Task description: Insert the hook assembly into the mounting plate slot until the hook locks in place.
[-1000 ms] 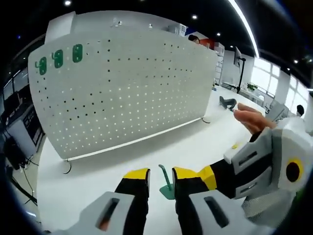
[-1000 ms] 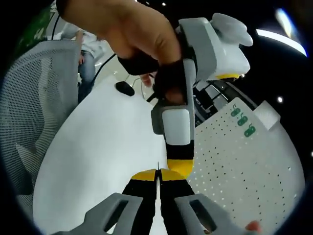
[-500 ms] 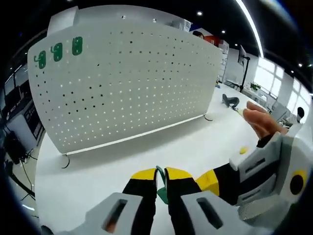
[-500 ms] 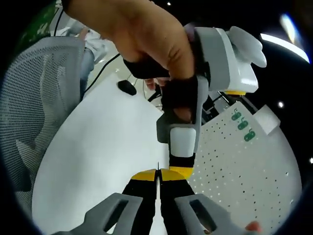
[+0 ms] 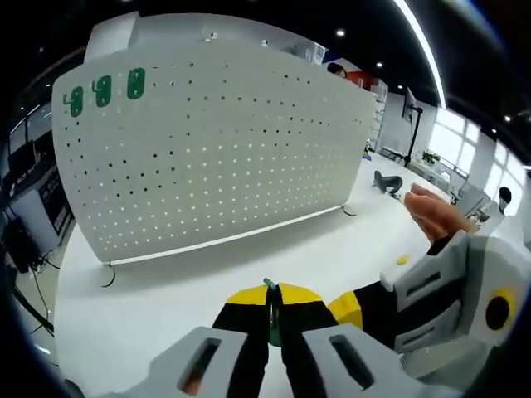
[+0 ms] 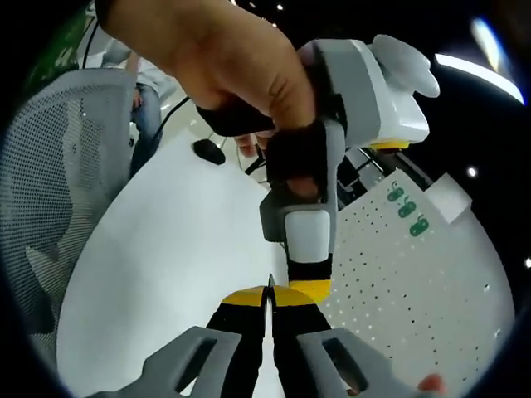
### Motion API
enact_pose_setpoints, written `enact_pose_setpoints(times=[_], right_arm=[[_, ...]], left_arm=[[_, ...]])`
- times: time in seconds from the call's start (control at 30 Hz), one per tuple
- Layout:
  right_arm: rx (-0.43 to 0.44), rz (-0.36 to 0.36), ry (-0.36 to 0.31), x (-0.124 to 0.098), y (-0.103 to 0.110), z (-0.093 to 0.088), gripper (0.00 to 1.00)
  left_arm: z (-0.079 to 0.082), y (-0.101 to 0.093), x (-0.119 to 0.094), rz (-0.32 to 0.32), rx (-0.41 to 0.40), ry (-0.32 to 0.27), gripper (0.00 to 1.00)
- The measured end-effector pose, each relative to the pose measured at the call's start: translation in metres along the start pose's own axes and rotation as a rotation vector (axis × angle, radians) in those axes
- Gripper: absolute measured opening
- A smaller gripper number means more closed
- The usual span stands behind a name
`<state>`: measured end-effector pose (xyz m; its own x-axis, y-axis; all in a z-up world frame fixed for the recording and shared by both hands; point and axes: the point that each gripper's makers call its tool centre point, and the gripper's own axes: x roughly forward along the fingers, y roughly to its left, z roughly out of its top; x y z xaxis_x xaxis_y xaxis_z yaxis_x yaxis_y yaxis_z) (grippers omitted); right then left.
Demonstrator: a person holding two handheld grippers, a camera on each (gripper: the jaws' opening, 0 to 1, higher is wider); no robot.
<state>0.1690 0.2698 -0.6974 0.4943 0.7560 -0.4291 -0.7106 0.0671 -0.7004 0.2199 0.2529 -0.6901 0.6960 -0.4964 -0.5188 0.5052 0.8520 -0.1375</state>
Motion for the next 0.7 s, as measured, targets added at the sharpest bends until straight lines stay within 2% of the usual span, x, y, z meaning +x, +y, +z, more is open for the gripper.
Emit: enact_pose_setpoints(times=[0.17,0.7], right_arm=[[0.072,0.005,-0.028,-0.003,-0.002,0.003,0.01],[0.512,0.032,-0.134,-0.021,-0.015,0.000,0.08]], left_arm=[[0.002,0.000,-0.002,-0.004,0.002,-0.014,0.02],[0.016,0.007,-0.022,-0.027,-0.017,-0.093,0.02]])
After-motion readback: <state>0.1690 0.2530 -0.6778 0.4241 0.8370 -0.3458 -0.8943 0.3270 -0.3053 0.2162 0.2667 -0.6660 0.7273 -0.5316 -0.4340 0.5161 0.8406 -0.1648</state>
